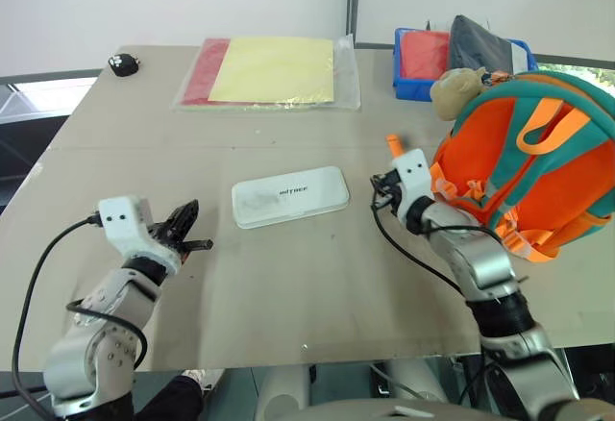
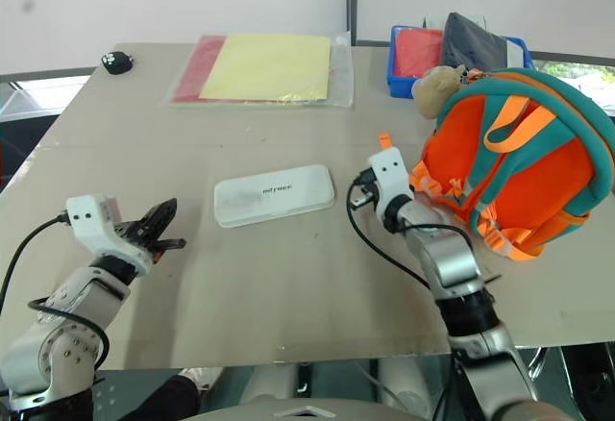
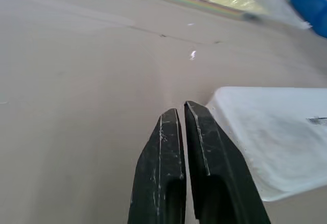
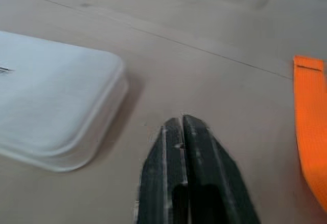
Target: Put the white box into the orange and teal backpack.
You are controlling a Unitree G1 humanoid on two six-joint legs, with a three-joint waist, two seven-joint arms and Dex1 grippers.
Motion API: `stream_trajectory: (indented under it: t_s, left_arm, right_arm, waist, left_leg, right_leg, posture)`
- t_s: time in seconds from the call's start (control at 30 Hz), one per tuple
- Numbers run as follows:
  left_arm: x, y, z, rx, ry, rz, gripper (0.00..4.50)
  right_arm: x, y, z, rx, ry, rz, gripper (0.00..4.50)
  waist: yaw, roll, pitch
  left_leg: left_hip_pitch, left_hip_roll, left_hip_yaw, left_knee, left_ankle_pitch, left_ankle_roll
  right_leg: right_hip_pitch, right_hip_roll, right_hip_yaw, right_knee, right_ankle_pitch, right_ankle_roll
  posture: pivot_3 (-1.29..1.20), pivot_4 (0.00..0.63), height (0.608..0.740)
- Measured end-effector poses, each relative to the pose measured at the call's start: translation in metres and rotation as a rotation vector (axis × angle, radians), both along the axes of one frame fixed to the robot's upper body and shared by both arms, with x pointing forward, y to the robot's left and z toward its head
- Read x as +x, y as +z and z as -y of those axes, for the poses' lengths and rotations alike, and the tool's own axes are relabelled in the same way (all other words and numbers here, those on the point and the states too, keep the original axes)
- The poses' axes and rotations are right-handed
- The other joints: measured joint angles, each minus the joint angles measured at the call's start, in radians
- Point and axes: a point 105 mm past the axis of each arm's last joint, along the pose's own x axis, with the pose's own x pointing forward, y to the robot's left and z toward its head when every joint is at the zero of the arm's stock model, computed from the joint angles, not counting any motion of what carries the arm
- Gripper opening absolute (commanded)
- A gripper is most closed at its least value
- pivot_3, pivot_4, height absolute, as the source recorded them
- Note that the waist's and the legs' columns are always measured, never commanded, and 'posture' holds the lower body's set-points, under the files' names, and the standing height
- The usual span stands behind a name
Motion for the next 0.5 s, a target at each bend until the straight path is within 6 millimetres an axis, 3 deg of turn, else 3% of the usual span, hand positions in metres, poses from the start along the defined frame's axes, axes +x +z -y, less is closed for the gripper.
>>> stream_trajectory:
  t_s: [0.13,0.23,0.33,0.5]
  left_arm:
    - [0.012,-0.008,0.001,0.057,-0.013,-0.054,0.0]
    - [0.024,-0.008,0.009,0.107,-0.068,-0.07,0.0]
    - [0.029,-0.009,0.023,0.134,-0.185,-0.082,0.0]
    - [0.028,-0.01,0.025,0.172,-0.298,-0.098,0.0]
  right_arm:
    - [0.013,-0.015,-0.009,-0.044,-0.01,-0.024,0.04]
    - [0.021,-0.012,-0.027,-0.02,0.049,-0.024,0.04]
    - [0.013,-0.015,-0.042,0.013,0.178,-0.03,0.04]
    - [-0.007,-0.02,-0.028,0.014,0.287,-0.043,0.04]
  waist:
    - [-0.002,0.0,0.0]
    - [-0.005,0.0,0.0]
    - [-0.007,0.001,0.001]
    - [-0.002,0.001,0.001]
  left_leg:
    - [0.0,0.0,0.0,0.0,0.0,0.0]
    - [0.0,0.0,0.0,0.0,0.0,0.0]
    - [0.0,0.0,0.0,-0.002,0.0,0.0]
    - [-0.001,0.0,0.0,-0.002,0.0,0.0]
  right_leg:
    - [0.0,0.0,0.0,0.0,0.001,0.002]
    - [0.0,0.0,0.0,0.0,0.002,0.003]
    - [-0.001,0.0,0.0,0.0,0.002,0.003]
    - [-0.001,-0.001,-0.001,-0.001,0.002,0.003]
  posture:
    - [0.0,0.15,0.74]
    - [0.0,0.15,0.74]
    - [0.0,0.15,0.74]
    - [0.0,0.15,0.74]
